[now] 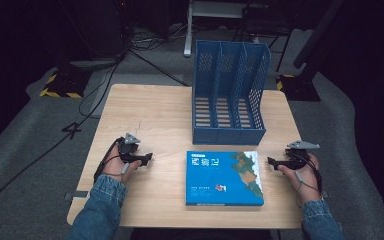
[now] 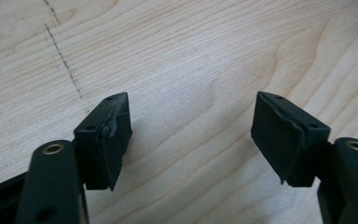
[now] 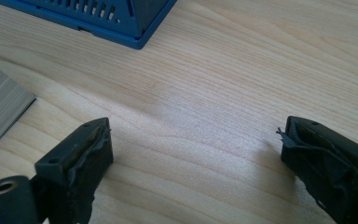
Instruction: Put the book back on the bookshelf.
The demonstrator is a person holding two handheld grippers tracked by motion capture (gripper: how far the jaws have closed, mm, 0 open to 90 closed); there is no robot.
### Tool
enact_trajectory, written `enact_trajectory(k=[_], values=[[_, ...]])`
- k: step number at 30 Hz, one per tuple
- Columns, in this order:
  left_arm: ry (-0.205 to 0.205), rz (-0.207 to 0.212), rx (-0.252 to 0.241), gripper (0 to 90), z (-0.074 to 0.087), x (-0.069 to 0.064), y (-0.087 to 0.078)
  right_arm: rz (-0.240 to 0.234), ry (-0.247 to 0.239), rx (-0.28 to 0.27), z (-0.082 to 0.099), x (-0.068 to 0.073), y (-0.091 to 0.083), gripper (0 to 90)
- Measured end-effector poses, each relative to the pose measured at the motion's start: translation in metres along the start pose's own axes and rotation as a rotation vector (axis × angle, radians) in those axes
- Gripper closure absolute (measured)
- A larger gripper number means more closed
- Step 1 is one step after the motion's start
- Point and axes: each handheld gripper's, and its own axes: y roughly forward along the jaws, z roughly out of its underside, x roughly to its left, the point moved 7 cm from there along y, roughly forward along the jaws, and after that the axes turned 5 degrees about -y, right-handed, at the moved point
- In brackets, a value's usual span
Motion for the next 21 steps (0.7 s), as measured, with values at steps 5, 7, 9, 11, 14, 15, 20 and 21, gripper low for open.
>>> enact_trajectory(k=[5,7,9,11,14,15,20,21], values=[[-0.007,0.037,-0.05,31.4,-0.017,-0.017,-0.015,-0.003,-0.004,-0.01,0.0,0.001,-0.001,14.5],[0.009,0.049,-0.055,31.6,-0.022,-0.023,-0.02,-0.003,-0.005,-0.012,0.0,0.002,-0.001,15.2],[0.014,0.082,-0.069,32.0,-0.029,-0.037,-0.025,-0.003,-0.006,-0.015,0.0,0.002,-0.002,16.6],[0.026,0.106,-0.077,32.1,-0.033,-0.046,-0.028,-0.005,-0.008,-0.016,0.0,0.003,-0.002,17.9],[0.051,0.152,-0.076,32.1,-0.037,-0.064,-0.03,-0.01,-0.011,-0.023,0.0,0.004,-0.004,21.7],[0.051,0.152,-0.076,32.1,-0.037,-0.064,-0.03,-0.01,-0.011,-0.023,0.0,0.004,-0.004,21.7],[0.096,0.291,-0.042,32.1,-0.04,-0.106,-0.03,-0.012,0.006,-0.042,0.004,0.003,-0.01,30.6],[0.104,0.303,-0.031,32.1,-0.039,-0.113,-0.028,-0.022,0.019,-0.05,0.004,0.004,-0.011,34.1]])
